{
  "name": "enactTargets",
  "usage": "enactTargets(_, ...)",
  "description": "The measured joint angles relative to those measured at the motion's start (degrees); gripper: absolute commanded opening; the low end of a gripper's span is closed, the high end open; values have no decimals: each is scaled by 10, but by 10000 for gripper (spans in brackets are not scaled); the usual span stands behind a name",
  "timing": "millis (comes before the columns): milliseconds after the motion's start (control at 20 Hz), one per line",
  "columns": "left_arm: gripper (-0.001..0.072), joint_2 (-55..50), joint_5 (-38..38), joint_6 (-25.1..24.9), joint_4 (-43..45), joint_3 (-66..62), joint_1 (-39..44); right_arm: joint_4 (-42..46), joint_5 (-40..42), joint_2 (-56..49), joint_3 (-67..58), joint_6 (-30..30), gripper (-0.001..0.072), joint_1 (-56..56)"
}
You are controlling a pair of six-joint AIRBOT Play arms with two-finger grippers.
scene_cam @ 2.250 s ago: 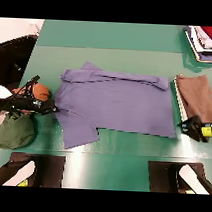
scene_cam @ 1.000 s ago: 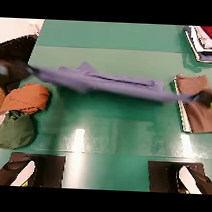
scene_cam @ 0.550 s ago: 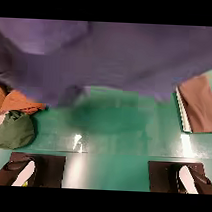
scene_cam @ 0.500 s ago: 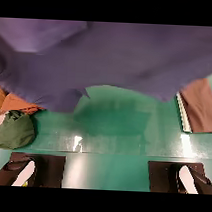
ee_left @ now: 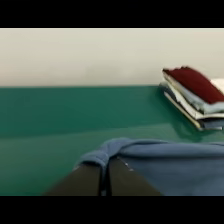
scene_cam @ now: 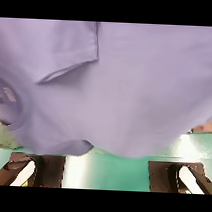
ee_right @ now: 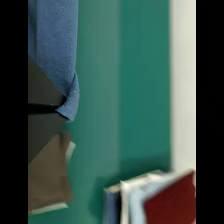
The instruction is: Fold the shirts.
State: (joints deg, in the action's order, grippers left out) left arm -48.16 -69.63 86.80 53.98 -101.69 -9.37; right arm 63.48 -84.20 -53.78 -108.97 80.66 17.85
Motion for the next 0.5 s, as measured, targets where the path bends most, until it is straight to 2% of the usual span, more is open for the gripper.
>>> enactTargets(300, 24, -144, -10, -27, 55, 148, 52, 103, -29, -160, 123, 16, 15, -117)
enactTargets(500, 24, -280, 59, -42, 86, 170, 70, 127, 4, -287, 144, 22, 14, -147)
